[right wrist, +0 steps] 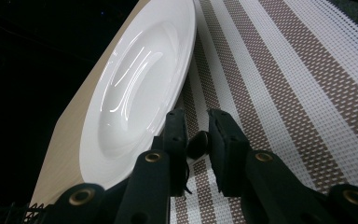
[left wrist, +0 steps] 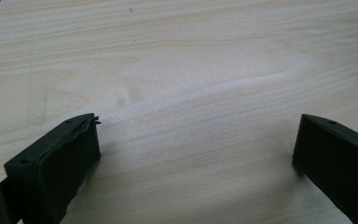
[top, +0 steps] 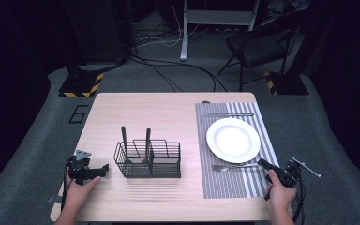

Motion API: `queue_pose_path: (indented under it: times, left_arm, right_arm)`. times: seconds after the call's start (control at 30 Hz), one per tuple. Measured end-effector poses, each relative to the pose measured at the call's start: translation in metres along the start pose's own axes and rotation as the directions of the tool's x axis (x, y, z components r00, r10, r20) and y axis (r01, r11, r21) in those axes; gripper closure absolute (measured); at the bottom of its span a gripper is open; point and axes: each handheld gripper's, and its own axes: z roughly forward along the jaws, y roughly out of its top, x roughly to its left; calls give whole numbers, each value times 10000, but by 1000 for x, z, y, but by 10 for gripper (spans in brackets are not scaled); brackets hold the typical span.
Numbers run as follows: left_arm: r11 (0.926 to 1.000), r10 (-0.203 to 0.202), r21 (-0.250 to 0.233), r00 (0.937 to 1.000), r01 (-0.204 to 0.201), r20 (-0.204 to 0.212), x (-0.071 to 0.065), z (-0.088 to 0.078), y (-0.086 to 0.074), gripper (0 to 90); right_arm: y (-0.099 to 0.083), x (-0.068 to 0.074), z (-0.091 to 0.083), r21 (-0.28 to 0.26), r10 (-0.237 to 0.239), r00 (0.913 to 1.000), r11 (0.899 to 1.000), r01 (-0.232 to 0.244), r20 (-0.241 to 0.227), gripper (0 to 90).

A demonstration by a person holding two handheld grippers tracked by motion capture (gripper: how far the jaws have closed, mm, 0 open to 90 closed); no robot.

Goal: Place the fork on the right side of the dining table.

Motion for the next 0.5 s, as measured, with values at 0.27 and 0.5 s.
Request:
queue_pose_path:
  times: [0.27, 0.5]
  left_arm:
    - [10000, -3, 1, 10000, 3, 1, 0, 0, 0, 3]
    - [10000, 0, 1, 10000, 0, 1, 0, 0, 0, 3]
  right_arm:
    - [0, -2, 1, 87, -13, 9998, 10000, 11, 223, 763]
    - [0, -5, 2, 81, -152, 9988, 9999, 149, 462, 760]
